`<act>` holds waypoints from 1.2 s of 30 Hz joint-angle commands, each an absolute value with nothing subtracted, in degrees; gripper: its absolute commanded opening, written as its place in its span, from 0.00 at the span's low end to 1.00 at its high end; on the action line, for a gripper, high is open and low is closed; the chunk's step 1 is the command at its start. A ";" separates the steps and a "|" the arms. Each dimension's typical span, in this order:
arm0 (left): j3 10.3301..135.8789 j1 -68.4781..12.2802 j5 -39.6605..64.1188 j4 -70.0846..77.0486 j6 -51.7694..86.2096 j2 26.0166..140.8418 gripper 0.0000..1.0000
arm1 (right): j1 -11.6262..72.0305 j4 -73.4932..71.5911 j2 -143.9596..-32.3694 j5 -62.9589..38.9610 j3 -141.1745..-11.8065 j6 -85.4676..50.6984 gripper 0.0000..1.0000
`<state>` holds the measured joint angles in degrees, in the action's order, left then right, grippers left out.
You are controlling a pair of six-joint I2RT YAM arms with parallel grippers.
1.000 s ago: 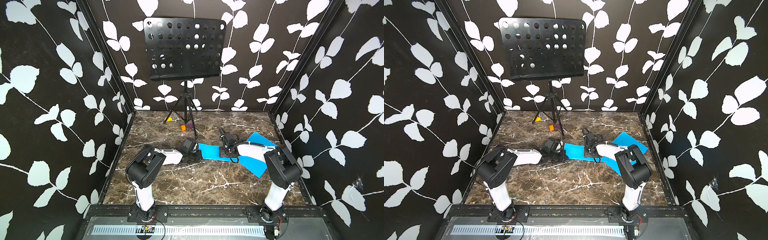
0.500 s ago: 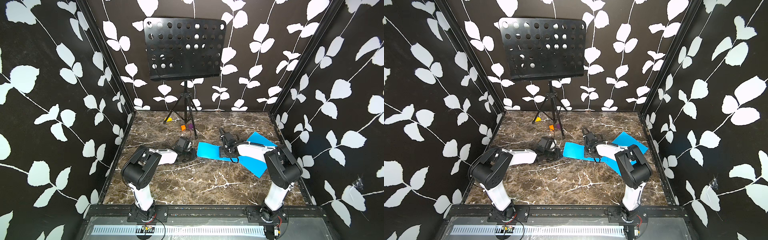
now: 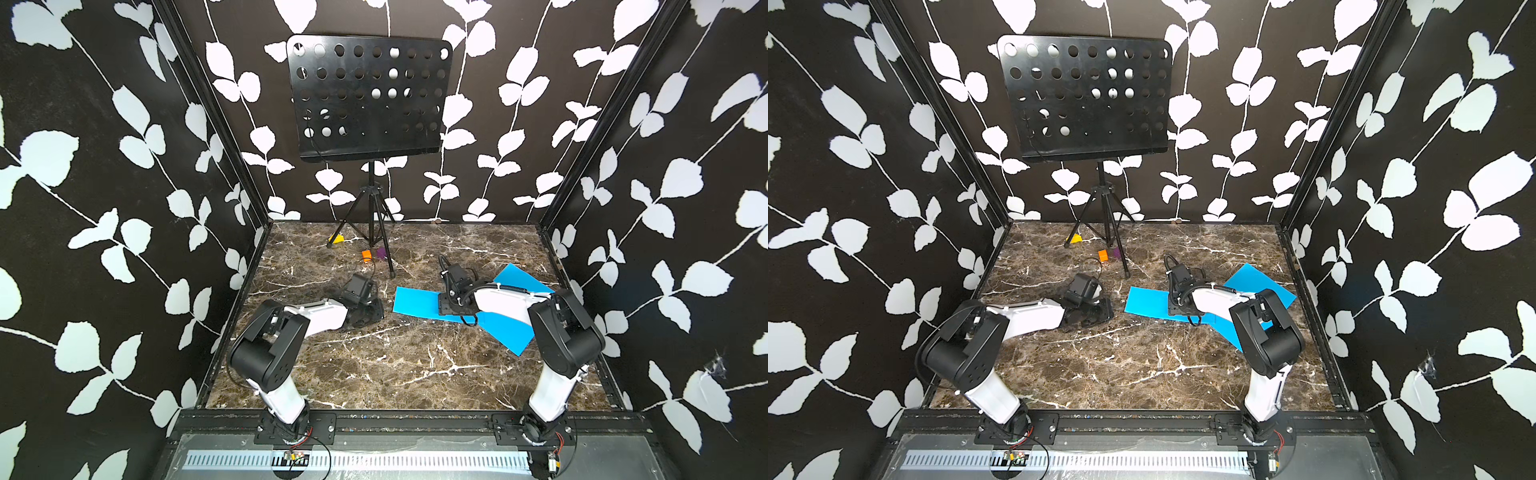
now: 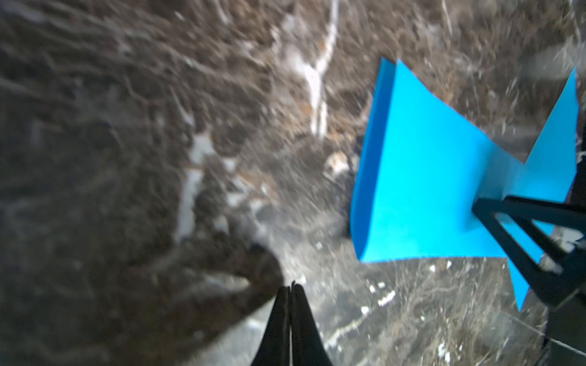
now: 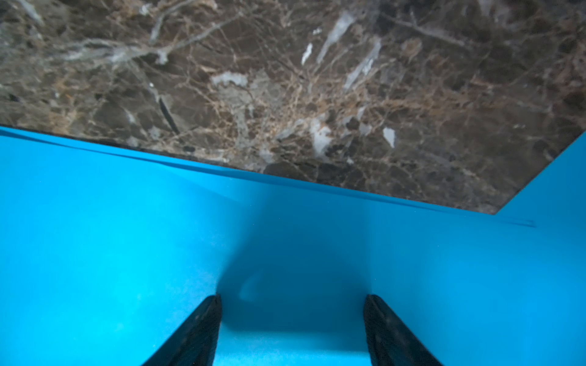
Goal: Fold the rectangular paper in half along the long edge
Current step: Fold the paper at the center of the board.
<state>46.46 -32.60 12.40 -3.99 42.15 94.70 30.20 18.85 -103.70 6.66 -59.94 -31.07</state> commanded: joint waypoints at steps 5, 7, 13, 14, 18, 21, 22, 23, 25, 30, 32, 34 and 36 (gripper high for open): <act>57.67 -40.67 14.99 -4.45 41.43 100.36 0.13 | 29.18 21.79 -107.31 3.70 -57.57 -31.42 0.71; 59.98 -42.55 16.40 -2.41 42.41 103.48 0.14 | 29.18 21.75 -107.35 3.69 -57.58 -31.46 0.71; 63.81 -43.07 15.91 -1.31 42.05 109.43 0.14 | 29.22 21.85 -107.36 3.84 -57.65 -31.43 0.71; 64.19 -43.11 15.42 -2.16 41.70 109.96 0.14 | 29.18 21.90 -107.39 3.92 -57.65 -31.38 0.71; 63.37 -43.05 13.40 -3.91 41.31 110.56 0.14 | 29.19 21.98 -107.36 4.05 -57.71 -31.21 0.71; 61.95 -42.03 12.46 -4.52 41.49 110.83 0.14 | 29.23 22.14 -107.39 4.14 -57.84 -31.08 0.71; 61.64 -41.62 12.49 -4.69 41.49 110.79 0.14 | 29.21 22.15 -107.39 4.13 -57.88 -31.05 0.71; 61.30 -41.12 12.35 -5.06 41.32 110.59 0.14 | 29.25 22.20 -107.34 4.07 -57.83 -30.98 0.71; 60.76 -40.52 11.46 -6.03 40.65 110.03 0.14 | 29.18 22.26 -107.40 4.12 -57.71 -31.02 0.71; 58.29 -37.44 10.21 -7.42 39.02 107.96 0.13 | 29.18 22.50 -107.48 4.31 -58.01 -30.96 0.71; 57.09 -36.61 10.03 -7.51 38.61 107.46 0.13 | 29.19 22.54 -107.58 4.22 -58.16 -30.85 0.71; 55.82 -35.77 9.87 -7.67 38.17 106.95 0.13 | 29.22 22.59 -107.69 4.22 -58.46 -30.87 0.71; 54.66 -34.87 9.54 -7.66 37.87 106.56 0.13 | 29.19 22.68 -107.65 4.24 -58.59 -30.85 0.71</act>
